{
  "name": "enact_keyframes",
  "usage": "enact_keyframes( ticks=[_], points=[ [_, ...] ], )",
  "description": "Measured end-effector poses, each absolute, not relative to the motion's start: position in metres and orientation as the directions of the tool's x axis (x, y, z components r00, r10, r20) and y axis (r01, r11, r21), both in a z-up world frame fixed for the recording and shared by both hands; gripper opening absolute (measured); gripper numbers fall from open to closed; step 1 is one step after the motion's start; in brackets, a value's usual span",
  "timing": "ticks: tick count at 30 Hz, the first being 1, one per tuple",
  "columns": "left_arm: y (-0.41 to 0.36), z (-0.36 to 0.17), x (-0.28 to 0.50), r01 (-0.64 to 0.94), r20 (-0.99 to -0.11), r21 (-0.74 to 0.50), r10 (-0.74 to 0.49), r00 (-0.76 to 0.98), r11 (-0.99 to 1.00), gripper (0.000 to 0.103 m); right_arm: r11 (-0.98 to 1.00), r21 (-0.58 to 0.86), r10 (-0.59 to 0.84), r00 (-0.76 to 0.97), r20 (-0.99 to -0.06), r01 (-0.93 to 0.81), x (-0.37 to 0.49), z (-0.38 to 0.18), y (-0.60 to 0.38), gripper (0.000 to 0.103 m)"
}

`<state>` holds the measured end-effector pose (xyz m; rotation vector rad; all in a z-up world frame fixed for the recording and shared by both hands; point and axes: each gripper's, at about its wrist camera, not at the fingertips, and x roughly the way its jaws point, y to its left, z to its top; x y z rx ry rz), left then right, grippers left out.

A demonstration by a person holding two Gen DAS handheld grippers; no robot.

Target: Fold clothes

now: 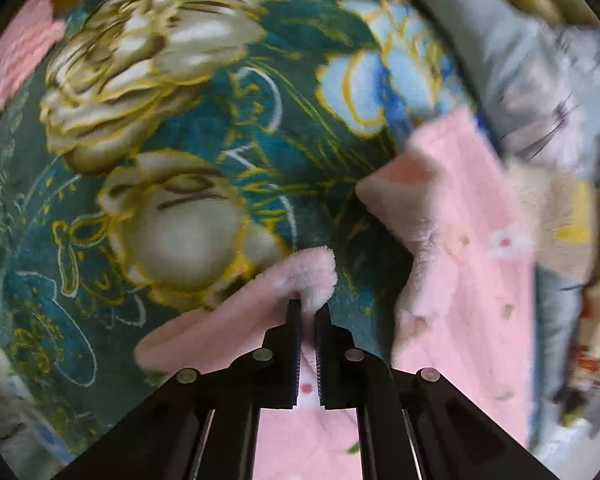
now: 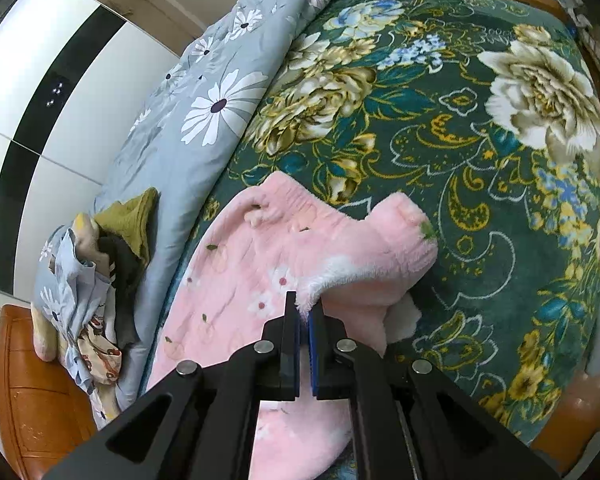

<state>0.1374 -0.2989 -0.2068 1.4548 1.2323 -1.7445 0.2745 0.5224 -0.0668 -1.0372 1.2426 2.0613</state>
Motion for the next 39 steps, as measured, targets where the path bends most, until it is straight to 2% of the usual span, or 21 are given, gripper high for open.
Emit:
enact_keyframes(
  ticks=[3, 6, 11, 14, 16, 18, 23, 26, 27, 30, 32, 34, 35, 36, 37, 38, 39],
  points=[
    [-0.307, -0.183, 0.166, 0.814, -0.907, -0.421, 0.171, -0.385, -0.399, 0.006, -0.438, 0.534, 0.037, -0.607, -0.793, -0.723, 0.279, -0.061, 0.525, 0.003],
    [-0.309, -0.136, 0.183, 0.748, -0.849, -0.524, 0.177, -0.498, -0.407, 0.006, -0.429, 0.579, 0.039, -0.655, -0.755, -0.693, 0.277, -0.047, 0.528, 0.003],
    [-0.324, -0.061, 0.153, 0.698, -0.837, -0.524, 0.141, -0.529, -0.488, 0.006, -0.414, 0.654, 0.036, -0.73, -0.683, -0.633, 0.256, -0.021, 0.535, 0.003],
    [-0.328, -0.048, 0.109, 0.695, -0.852, -0.482, 0.1, -0.514, -0.534, 0.006, -0.422, 0.652, 0.033, -0.73, -0.683, -0.629, 0.224, -0.015, 0.541, 0.003],
    [-0.333, -0.054, 0.071, 0.707, -0.87, -0.45, 0.09, -0.484, -0.545, 0.006, -0.431, 0.645, 0.031, -0.725, -0.688, -0.631, 0.2, -0.013, 0.544, 0.003],
    [-0.334, -0.065, 0.028, 0.735, -0.91, -0.36, 0.044, -0.411, -0.575, 0.006, -0.44, 0.635, 0.029, -0.717, -0.696, -0.634, 0.175, -0.012, 0.547, 0.003],
    [-0.336, -0.129, -0.04, 0.748, -0.966, -0.206, 0.01, -0.257, -0.631, 0.006, -0.454, 0.584, 0.021, -0.663, -0.748, -0.673, 0.115, -0.026, 0.553, 0.003],
    [-0.341, -0.165, -0.047, 0.755, -0.96, -0.241, 0.038, -0.276, -0.61, 0.007, -0.467, 0.533, 0.012, -0.607, -0.794, -0.706, 0.089, -0.042, 0.551, 0.003],
    [-0.342, -0.174, -0.047, 0.752, -0.96, -0.245, 0.046, -0.275, -0.612, 0.01, -0.468, 0.515, 0.014, -0.589, -0.808, -0.718, 0.084, -0.048, 0.551, 0.003],
    [-0.341, -0.18, -0.044, 0.703, -0.958, -0.251, 0.067, -0.278, -0.666, 0.011, -0.47, 0.484, 0.002, -0.549, -0.836, -0.738, 0.073, -0.067, 0.549, 0.003],
    [-0.345, -0.168, -0.035, 0.657, -0.927, -0.338, 0.116, -0.358, -0.673, 0.018, -0.482, 0.464, -0.003, -0.529, -0.849, -0.743, 0.068, -0.076, 0.547, 0.003],
    [-0.353, -0.15, -0.017, 0.623, -0.885, -0.42, 0.148, -0.441, -0.659, 0.038, -0.508, 0.447, -0.003, -0.518, -0.855, -0.736, 0.065, -0.078, 0.545, 0.006],
    [-0.358, -0.141, -0.004, 0.615, -0.864, -0.45, 0.142, -0.482, -0.648, 0.045, -0.523, 0.443, -0.007, -0.516, -0.856, -0.728, 0.064, -0.079, 0.544, 0.006],
    [-0.362, -0.135, 0.01, 0.617, -0.851, -0.464, 0.126, -0.51, -0.636, 0.058, -0.537, 0.439, -0.01, -0.515, -0.857, -0.721, 0.063, -0.079, 0.543, 0.007],
    [-0.366, -0.135, 0.028, 0.633, -0.843, -0.475, 0.108, -0.528, -0.612, 0.062, -0.551, 0.434, -0.013, -0.513, -0.858, -0.713, 0.062, -0.08, 0.542, 0.009],
    [-0.37, -0.136, 0.047, 0.65, -0.835, -0.485, 0.09, -0.543, -0.584, 0.063, -0.563, 0.433, -0.017, -0.514, -0.857, -0.704, 0.061, -0.08, 0.541, 0.012],
    [-0.373, -0.138, 0.066, 0.667, -0.828, -0.496, 0.071, -0.557, -0.556, 0.063, -0.564, 0.452, -0.024, -0.533, -0.846, -0.691, 0.064, -0.08, 0.54, 0.027]
  ],
)
